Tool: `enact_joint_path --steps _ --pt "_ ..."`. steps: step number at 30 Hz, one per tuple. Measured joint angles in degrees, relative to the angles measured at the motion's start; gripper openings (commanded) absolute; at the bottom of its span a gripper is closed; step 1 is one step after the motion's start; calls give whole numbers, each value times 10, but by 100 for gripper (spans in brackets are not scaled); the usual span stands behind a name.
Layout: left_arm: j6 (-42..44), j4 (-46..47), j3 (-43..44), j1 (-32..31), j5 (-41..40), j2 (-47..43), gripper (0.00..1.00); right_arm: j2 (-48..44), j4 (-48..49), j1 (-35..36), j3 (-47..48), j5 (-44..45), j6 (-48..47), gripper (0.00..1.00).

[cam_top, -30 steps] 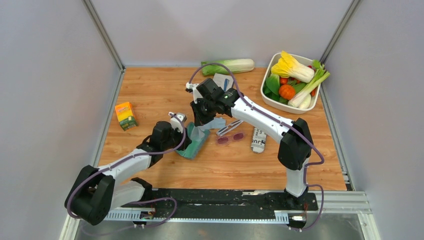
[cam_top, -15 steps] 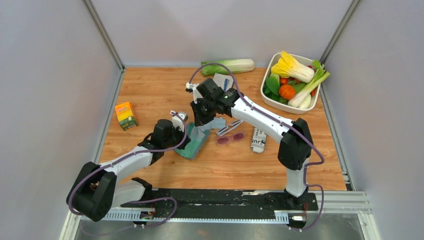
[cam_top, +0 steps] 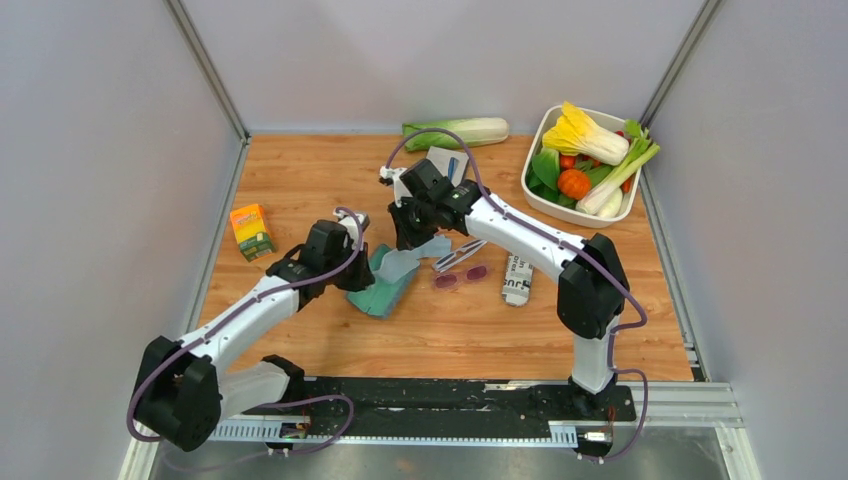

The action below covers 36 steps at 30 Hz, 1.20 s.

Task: Organize the sunglasses
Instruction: Place the glasses cleaning cloth in the sunglasses case.

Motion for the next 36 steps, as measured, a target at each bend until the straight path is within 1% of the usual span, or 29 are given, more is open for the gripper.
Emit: enact_joint_path --steps 7,13,21,25,32,36 --pt "-31 -126 54 0 0 -9 0 0 46 -6 -32 -2 -11 0" --pt "-43 -193 94 0 1 -10 0 0 86 -7 -55 -15 -19 0" --pt "-54 -215 94 0 57 2 0 0 112 -12 -84 -22 -27 0" --pt "-55 -227 94 0 59 18 0 0 128 -15 -94 -29 -29 0" --pt "-50 -234 100 1 59 91 0 0 158 -14 -111 -42 -30 0" --pt "-44 -231 101 11 59 110 0 1 171 -14 -111 -43 -30 0"
